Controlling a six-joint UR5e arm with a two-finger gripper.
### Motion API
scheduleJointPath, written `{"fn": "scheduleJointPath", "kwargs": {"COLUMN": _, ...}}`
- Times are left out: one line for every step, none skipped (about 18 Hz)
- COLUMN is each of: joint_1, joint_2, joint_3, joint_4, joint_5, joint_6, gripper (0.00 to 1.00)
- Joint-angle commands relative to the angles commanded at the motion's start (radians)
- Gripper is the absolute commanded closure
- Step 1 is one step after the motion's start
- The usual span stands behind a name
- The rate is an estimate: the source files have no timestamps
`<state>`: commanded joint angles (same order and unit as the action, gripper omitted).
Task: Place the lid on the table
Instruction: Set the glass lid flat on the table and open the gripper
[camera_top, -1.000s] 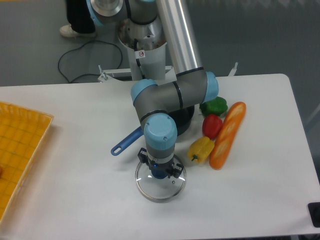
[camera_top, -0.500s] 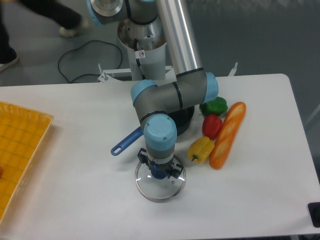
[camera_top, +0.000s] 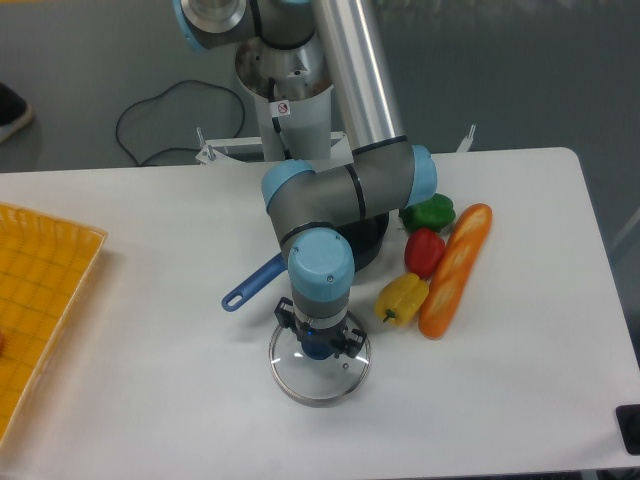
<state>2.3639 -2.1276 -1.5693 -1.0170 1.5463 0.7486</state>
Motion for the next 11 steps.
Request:
{"fn": "scheduleJointPath", "kwargs": {"joint_1": 0.000, "joint_2": 0.000, "joint_3": 0.000, "joint_4": 0.000, "joint_5": 0.000, "joint_6": 0.000, "gripper": 0.62}}
{"fn": "scheduleJointPath", "kwargs": {"joint_1": 0.000, "joint_2": 0.000, "joint_3": 0.000, "joint_4": 0.000, "joint_5": 0.000, "joint_6": 0.000, "gripper": 0.62}}
{"fn": "scheduleJointPath", "kwargs": {"joint_1": 0.000, "joint_2": 0.000, "joint_3": 0.000, "joint_4": 0.000, "joint_5": 0.000, "joint_6": 0.000, "gripper": 0.62}}
{"fn": "scheduleJointPath", "kwargs": {"joint_1": 0.000, "joint_2": -0.002, "joint_3": 0.000, "joint_4": 0.000, "joint_5": 0.002, "joint_6": -0.002, "gripper": 0.62}}
{"fn": "scheduleJointPath", "kwargs": {"joint_1": 0.000, "joint_2": -0.002, "joint_3": 0.000, "joint_4": 0.000, "joint_5": 0.002, "joint_6": -0.002, "gripper": 0.62}}
{"fn": "scheduleJointPath", "kwargs": {"joint_1": 0.000, "joint_2": -0.002, "joint_3": 0.000, "joint_4": 0.000, "joint_5": 0.002, "joint_6": -0.002, "gripper": 0.62}}
{"fn": "scheduleJointPath", "kwargs": {"joint_1": 0.000, "joint_2": -0.002, "joint_3": 0.000, "joint_4": 0.000, "joint_5": 0.002, "joint_6": 0.000, "gripper": 0.61}}
{"fn": "scheduleJointPath", "kwargs": {"joint_1": 0.000, "joint_2": -0.003, "joint_3": 0.000, "joint_4": 0.000, "joint_5": 0.002, "joint_6": 0.000, "gripper": 0.58}}
{"fn": "scheduleJointPath", "kwargs": {"joint_1": 0.000, "joint_2": -0.006, "joint_3": 0.000, "joint_4": 0.000, "joint_5": 0.003, "joint_6": 0.000, "gripper": 0.58}}
{"fn": "scheduleJointPath", "kwargs": {"joint_1": 0.000, "joint_2": -0.008, "joint_3": 0.000, "joint_4": 0.000, "joint_5": 0.005, "joint_6": 0.000, "gripper": 0.58}}
{"fn": "scheduleJointPath", "kwargs": {"joint_1": 0.000, "joint_2": -0.008, "joint_3": 0.000, "joint_4": 0.000, "joint_5": 0.005, "joint_6": 0.000, "gripper": 0.57}}
